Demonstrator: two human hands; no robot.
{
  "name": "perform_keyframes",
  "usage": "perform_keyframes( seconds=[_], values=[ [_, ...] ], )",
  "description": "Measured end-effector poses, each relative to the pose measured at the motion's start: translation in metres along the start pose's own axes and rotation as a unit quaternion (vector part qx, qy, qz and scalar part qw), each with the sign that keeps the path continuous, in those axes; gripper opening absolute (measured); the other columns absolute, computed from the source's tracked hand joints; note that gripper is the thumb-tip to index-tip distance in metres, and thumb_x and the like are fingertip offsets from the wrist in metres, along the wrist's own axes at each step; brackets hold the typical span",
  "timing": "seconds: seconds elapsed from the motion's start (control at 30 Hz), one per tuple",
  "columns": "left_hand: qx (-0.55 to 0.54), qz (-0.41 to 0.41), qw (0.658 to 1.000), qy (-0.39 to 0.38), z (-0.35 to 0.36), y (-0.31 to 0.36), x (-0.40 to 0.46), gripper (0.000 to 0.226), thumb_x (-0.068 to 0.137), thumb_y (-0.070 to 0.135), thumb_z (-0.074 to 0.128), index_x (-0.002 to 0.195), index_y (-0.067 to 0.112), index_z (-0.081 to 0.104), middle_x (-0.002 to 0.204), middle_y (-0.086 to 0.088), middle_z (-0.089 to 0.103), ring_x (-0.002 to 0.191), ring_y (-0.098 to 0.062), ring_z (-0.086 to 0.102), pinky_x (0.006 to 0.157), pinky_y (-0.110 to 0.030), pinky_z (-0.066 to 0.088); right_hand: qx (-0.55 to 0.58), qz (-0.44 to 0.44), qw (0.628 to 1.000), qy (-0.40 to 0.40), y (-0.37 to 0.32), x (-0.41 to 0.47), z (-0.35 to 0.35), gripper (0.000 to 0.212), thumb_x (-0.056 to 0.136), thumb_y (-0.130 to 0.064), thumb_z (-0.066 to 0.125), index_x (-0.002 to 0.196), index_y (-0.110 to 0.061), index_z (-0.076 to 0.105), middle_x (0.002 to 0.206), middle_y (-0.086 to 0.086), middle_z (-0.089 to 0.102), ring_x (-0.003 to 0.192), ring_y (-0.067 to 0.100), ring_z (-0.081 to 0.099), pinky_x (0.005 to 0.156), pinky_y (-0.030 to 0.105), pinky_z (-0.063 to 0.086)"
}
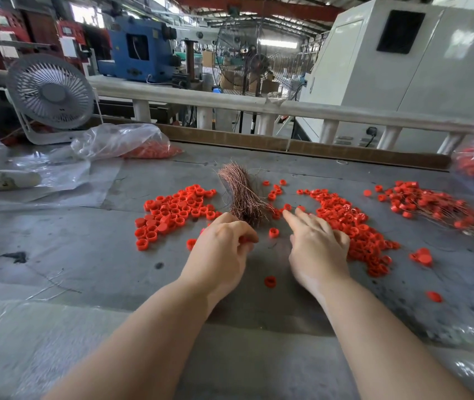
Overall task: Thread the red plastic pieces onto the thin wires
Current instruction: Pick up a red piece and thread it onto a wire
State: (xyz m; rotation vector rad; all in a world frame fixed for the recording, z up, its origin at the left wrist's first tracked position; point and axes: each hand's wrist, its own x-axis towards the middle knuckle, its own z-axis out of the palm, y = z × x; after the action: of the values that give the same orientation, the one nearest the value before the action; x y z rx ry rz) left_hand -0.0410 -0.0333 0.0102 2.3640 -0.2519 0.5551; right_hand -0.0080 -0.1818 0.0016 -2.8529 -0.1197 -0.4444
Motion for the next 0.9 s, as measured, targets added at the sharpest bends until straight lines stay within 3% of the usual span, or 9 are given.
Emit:
perform_keyframes(
  seconds=[0.1,0.2,0.27,0.37,0.47,0.6,0.7,0.77,0.9],
  values=[
    [-0.015,0.004,1.000,-0.016,0.002,0.001,-0.001,0.011,0.084,0.006,0.063,0.089,0.011,0.071,0.090,0.007,0.050,0.088,-0.016,0.057,0.080,-0.019,0.041,-0.016,-0.003,1.000,-0.011,0.002,0.003,0.002,0.050,0.095,-0.009,0.038,0.136,-0.037,0.042,0.146,-0.012,0.038,0.135,0.013,0.027,0.100,0.034,0.010],
    [-0.023,0.005,1.000,-0.012,0.002,0.001,-0.001,0.010,0.083,0.008,0.065,0.088,0.013,0.071,0.089,0.007,0.052,0.086,-0.015,0.057,0.079,-0.018,0.041,-0.042,-0.012,0.998,0.038,0.004,0.002,0.000,0.034,0.092,-0.013,0.049,0.113,-0.038,0.060,0.119,-0.013,0.058,0.115,0.014,0.043,0.086,0.032,0.010],
    [-0.033,0.002,0.999,-0.005,0.003,0.001,-0.001,0.009,0.082,0.009,0.066,0.088,0.013,0.072,0.088,0.007,0.053,0.081,-0.012,0.055,0.075,-0.012,0.040,-0.040,0.005,0.998,0.049,0.004,0.002,-0.003,0.022,0.091,-0.017,0.053,0.098,-0.034,0.063,0.106,-0.011,0.060,0.106,0.014,0.046,0.082,0.032,0.012],
    [-0.048,-0.011,0.999,-0.001,0.003,0.001,-0.001,0.005,0.082,0.013,0.067,0.085,0.015,0.071,0.081,0.010,0.053,0.070,-0.004,0.051,0.067,-0.004,0.035,-0.028,0.018,0.998,0.045,0.005,0.000,-0.005,0.016,0.090,-0.018,0.054,0.090,-0.032,0.062,0.100,-0.009,0.059,0.103,0.015,0.046,0.074,0.032,0.012],
    [-0.077,-0.033,0.996,0.002,0.002,0.001,-0.001,0.004,0.082,0.015,0.068,0.081,0.018,0.070,0.076,0.012,0.055,0.066,-0.003,0.055,0.064,-0.008,0.039,-0.015,0.014,0.999,0.045,0.005,-0.002,-0.005,0.018,0.091,-0.015,0.052,0.090,-0.031,0.060,0.099,-0.009,0.056,0.103,0.017,0.045,0.069,0.030,0.008],
    [-0.109,-0.065,0.992,-0.001,0.000,0.002,-0.001,0.008,0.082,0.014,0.068,0.079,0.021,0.068,0.070,0.014,0.059,0.065,-0.008,0.060,0.067,-0.020,0.048,0.043,-0.002,0.998,0.050,0.005,-0.005,-0.007,0.028,0.090,-0.005,0.048,0.099,-0.027,0.063,0.105,-0.007,0.058,0.105,0.018,0.043,0.073,0.027,0.013],
    [-0.135,-0.091,0.987,0.009,0.000,0.001,0.000,0.009,0.082,0.012,0.068,0.080,0.020,0.067,0.071,0.007,0.064,0.067,-0.014,0.064,0.070,-0.026,0.051,0.111,-0.024,0.993,0.030,0.002,-0.009,-0.011,0.042,0.081,0.009,0.044,0.098,-0.023,0.067,0.108,-0.004,0.060,0.107,0.020,0.044,0.092,0.031,0.030],
    [-0.151,-0.108,0.982,0.023,-0.001,0.000,0.000,0.009,0.081,0.010,0.068,0.083,0.019,0.069,0.073,0.005,0.065,0.072,-0.014,0.064,0.074,-0.025,0.050,0.147,-0.034,0.988,0.016,-0.001,-0.012,-0.016,0.049,0.074,0.014,0.042,0.094,-0.022,0.069,0.103,-0.004,0.060,0.107,0.021,0.046,0.098,0.036,0.033],
    [-0.160,-0.127,0.978,0.030,0.000,-0.001,0.001,0.013,0.081,0.009,0.070,0.092,0.015,0.071,0.083,0.002,0.068,0.080,-0.014,0.063,0.080,-0.026,0.050,0.202,-0.063,0.977,-0.018,-0.007,-0.016,-0.024,0.037,0.075,0.005,0.052,0.090,-0.023,0.071,0.097,-0.010,0.062,0.104,0.017,0.051,0.097,0.032,0.038]
  ],
)
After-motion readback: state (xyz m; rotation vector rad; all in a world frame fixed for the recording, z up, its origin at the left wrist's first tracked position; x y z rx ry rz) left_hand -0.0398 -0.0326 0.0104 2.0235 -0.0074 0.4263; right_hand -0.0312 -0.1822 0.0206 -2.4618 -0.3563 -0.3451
